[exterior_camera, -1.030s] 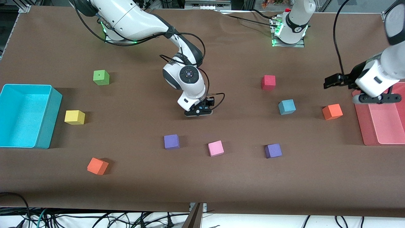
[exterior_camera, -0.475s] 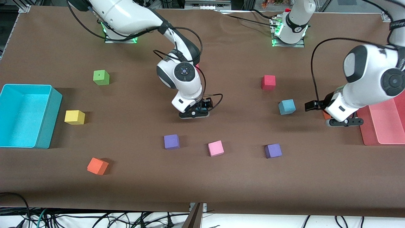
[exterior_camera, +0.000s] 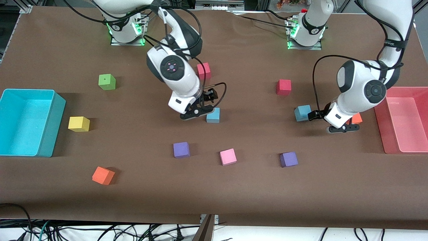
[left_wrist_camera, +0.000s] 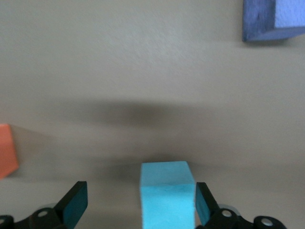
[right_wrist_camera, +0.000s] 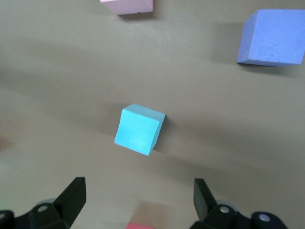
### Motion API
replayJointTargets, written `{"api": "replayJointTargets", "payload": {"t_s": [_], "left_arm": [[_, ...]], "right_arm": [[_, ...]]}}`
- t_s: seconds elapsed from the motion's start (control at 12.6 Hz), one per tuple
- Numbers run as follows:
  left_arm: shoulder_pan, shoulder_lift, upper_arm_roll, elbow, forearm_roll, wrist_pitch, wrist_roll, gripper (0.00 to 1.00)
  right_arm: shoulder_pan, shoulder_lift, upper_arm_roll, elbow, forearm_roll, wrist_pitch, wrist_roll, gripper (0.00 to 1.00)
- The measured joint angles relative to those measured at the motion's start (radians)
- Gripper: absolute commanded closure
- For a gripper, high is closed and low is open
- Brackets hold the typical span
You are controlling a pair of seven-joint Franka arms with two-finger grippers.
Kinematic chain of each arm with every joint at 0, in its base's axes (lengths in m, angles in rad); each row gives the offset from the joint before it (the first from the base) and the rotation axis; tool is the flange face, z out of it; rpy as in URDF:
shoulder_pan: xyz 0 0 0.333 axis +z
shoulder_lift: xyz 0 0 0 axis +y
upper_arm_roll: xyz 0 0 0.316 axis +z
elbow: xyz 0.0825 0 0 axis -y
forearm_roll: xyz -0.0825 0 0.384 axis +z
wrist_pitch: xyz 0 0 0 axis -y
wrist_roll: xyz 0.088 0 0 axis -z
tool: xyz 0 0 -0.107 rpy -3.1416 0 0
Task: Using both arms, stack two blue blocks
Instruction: 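Lower the held cube with the right gripper while the left gripper grasps another blue cube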
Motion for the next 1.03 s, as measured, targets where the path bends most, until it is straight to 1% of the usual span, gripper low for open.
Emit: {"api": "replayJointTargets", "payload": {"t_s": [0.16, 0.24, 0.32, 0.48, 0.55, 0.71, 0.79, 0.87, 0.95, 1.03], "left_arm": [[-0.019, 0.017, -0.016, -0.006, 0.000, 0.027, -0.039, 0.01], [-0.025, 0.029, -0.017, -0.016, 0.000, 0.054, -0.046, 0.00], [-0.026, 0.041, -0.017, -0.032, 0.000, 0.084, -0.047, 0.00], [-0.026, 0.063, -0.017, -0.069, 0.000, 0.145, -0.047, 0.01], [-0.026, 0.069, -0.017, -0.079, 0.000, 0.157, -0.047, 0.01], [-0.026, 0.071, -0.017, -0.093, 0.000, 0.158, -0.047, 0.02], [-0.026, 0.071, -0.017, -0.100, 0.000, 0.158, -0.047, 0.23], [-0.026, 0.071, -0.017, -0.107, 0.000, 0.158, -0.047, 0.46], [-0.026, 0.073, -0.017, -0.113, 0.000, 0.158, -0.047, 0.68], [-0.026, 0.076, -0.017, -0.117, 0.000, 0.157, -0.047, 0.83]], "right_arm": [[-0.002, -0.023, -0.061, -0.047, 0.164, 0.003, -0.200, 0.00], [-0.003, -0.028, -0.083, -0.064, 0.231, 0.009, -0.286, 0.00], [-0.005, -0.028, -0.095, -0.077, 0.277, 0.026, -0.350, 0.00], [-0.004, -0.028, -0.099, -0.129, 0.357, 0.129, -0.471, 0.00], [-0.001, -0.028, -0.099, -0.171, 0.421, 0.205, -0.554, 0.00], [0.005, -0.027, -0.099, -0.266, 0.603, 0.343, -0.780, 0.00], [0.007, -0.027, -0.099, -0.306, 0.700, 0.389, -0.904, 0.00], [0.012, -0.027, -0.099, -0.340, 0.779, 0.425, -1.020, 0.00], [0.016, -0.026, -0.098, -0.368, 0.831, 0.464, -1.122, 0.00], [0.020, -0.022, -0.098, -0.394, 0.874, 0.505, -1.219, 0.00]]}}
